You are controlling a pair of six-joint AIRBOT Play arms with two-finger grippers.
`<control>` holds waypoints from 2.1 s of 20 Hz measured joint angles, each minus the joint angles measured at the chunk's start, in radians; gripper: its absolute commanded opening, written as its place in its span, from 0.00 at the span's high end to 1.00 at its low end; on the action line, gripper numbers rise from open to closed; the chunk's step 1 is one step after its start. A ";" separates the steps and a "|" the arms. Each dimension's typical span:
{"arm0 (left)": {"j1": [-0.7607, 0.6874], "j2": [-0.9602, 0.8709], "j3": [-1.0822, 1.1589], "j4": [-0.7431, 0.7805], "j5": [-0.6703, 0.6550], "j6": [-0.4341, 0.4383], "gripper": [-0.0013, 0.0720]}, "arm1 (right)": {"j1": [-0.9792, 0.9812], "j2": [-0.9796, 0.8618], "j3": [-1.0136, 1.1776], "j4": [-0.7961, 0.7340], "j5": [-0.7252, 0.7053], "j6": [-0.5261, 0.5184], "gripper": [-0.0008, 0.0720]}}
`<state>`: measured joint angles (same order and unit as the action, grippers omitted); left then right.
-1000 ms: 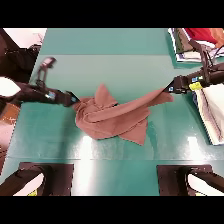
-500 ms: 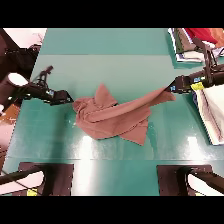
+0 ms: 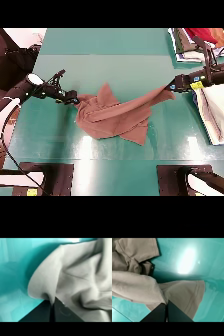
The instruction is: Fold the shirts.
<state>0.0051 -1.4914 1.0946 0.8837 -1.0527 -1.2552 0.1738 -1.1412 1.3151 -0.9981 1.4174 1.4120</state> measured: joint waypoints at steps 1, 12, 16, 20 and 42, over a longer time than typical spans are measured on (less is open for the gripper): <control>0.000 0.008 0.026 0.002 -0.014 0.000 0.94 | -0.008 0.000 0.006 0.000 0.000 0.000 0.97; 0.117 0.458 0.503 0.080 -0.055 -0.002 0.94 | -0.191 0.002 0.494 0.002 0.014 0.001 0.97; 0.127 0.607 0.674 0.099 -0.043 -0.002 0.94 | -0.240 0.015 0.695 0.005 0.030 0.001 0.97; 0.130 0.681 0.834 0.099 -0.041 -0.022 0.94 | -0.307 0.109 0.717 0.008 0.004 -0.002 0.97; 0.128 0.253 0.175 0.061 -0.049 0.006 0.94 | -0.150 -0.424 0.490 -0.216 -0.050 -0.015 0.97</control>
<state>0.1329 -1.2381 1.2701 0.9443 -1.1019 -1.2495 0.0242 -1.5654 1.8050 -1.2140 1.3678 1.3972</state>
